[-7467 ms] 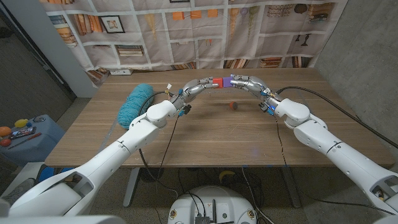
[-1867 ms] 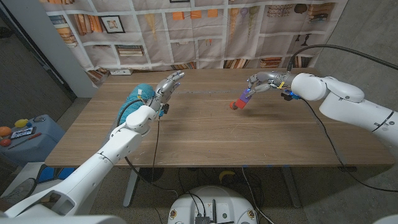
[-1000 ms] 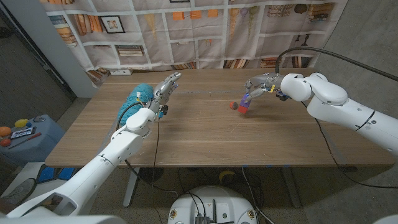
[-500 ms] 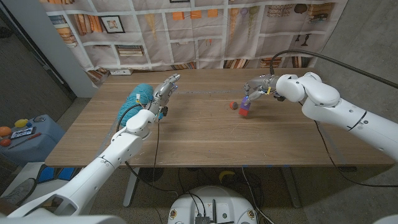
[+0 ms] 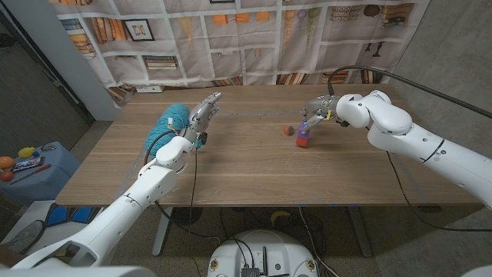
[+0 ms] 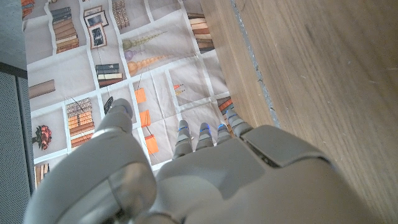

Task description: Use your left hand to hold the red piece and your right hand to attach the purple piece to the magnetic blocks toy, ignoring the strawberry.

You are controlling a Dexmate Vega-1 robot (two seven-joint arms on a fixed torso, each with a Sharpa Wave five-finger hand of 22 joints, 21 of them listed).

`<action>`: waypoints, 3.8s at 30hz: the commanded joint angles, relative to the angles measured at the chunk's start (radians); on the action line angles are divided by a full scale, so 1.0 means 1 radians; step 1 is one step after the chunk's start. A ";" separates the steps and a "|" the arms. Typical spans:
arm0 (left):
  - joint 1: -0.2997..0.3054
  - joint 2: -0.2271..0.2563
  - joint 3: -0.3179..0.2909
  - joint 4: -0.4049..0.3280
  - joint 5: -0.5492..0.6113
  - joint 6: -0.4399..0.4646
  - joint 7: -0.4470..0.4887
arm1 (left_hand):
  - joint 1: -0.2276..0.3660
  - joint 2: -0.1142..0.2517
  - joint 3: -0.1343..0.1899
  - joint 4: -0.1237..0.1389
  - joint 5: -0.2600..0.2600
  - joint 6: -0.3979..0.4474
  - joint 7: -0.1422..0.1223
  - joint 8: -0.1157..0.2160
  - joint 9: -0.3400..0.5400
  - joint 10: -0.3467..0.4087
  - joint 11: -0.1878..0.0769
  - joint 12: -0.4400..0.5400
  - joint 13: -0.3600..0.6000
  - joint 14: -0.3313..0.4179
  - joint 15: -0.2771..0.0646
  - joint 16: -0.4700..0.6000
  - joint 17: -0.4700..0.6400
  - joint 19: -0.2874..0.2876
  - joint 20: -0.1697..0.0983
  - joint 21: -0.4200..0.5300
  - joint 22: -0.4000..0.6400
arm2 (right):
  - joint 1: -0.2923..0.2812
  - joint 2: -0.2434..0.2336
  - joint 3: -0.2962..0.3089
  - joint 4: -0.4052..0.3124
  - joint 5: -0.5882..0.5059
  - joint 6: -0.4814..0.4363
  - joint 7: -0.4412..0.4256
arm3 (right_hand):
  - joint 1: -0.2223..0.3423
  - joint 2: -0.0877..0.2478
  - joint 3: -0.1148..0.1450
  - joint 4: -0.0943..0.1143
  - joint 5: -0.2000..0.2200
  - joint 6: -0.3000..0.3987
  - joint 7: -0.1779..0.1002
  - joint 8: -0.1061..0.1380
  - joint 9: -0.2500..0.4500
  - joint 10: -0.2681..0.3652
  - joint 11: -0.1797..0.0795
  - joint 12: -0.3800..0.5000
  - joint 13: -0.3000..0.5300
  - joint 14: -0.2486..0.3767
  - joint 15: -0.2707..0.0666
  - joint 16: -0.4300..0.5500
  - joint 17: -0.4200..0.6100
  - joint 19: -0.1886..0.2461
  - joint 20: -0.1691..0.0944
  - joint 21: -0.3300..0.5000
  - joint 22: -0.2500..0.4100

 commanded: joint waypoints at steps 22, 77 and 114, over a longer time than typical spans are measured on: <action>-0.020 0.018 -0.001 0.026 -0.030 0.021 -0.049 | -0.053 0.020 -0.003 -0.002 -0.001 -0.102 -0.053 -0.005 -0.001 -0.033 -0.049 -0.007 0.001 -0.025 -0.053 -0.004 0.001 -0.040 -0.031 -0.012 0.003 | 0.002 0.061 -0.025 0.022 -0.122 -0.016 0.069 | 0.042 -0.026 -0.032 -0.008 0.013 0.022 -0.120 -0.013 0.036 -0.027 0.020 -0.014 0.004 0.005 0.021 -0.002 -0.002 0.005 0.023 0.001 0.003; 0.003 0.009 -0.018 0.062 -0.032 -0.039 -0.048 | -0.087 0.048 0.006 -0.011 0.002 -0.064 -0.033 0.009 -0.001 -0.007 -0.042 -0.001 0.001 0.011 -0.051 0.001 0.000 0.014 -0.058 0.003 0.002 | -0.015 0.048 0.056 0.039 0.095 0.016 0.075 | -0.254 -0.195 -0.204 0.089 0.172 -0.698 -0.040 -0.294 0.027 -0.310 0.129 -0.028 0.023 -0.154 0.155 -0.082 0.020 -0.149 0.137 -0.013 0.005; -0.060 0.000 -0.022 0.210 0.001 -0.152 -0.124 | -0.111 0.071 0.018 -0.009 0.005 -0.029 -0.023 0.014 -0.001 0.016 -0.062 0.002 0.001 0.038 -0.075 0.001 0.000 0.034 -0.072 0.001 0.001 | -0.173 0.074 0.233 0.237 0.751 0.122 -0.534 | -0.370 -0.161 -0.267 0.143 0.195 -0.623 -0.062 -0.311 -0.014 -0.162 0.066 0.025 0.009 -0.079 0.068 -0.051 0.011 -0.109 0.061 0.011 0.003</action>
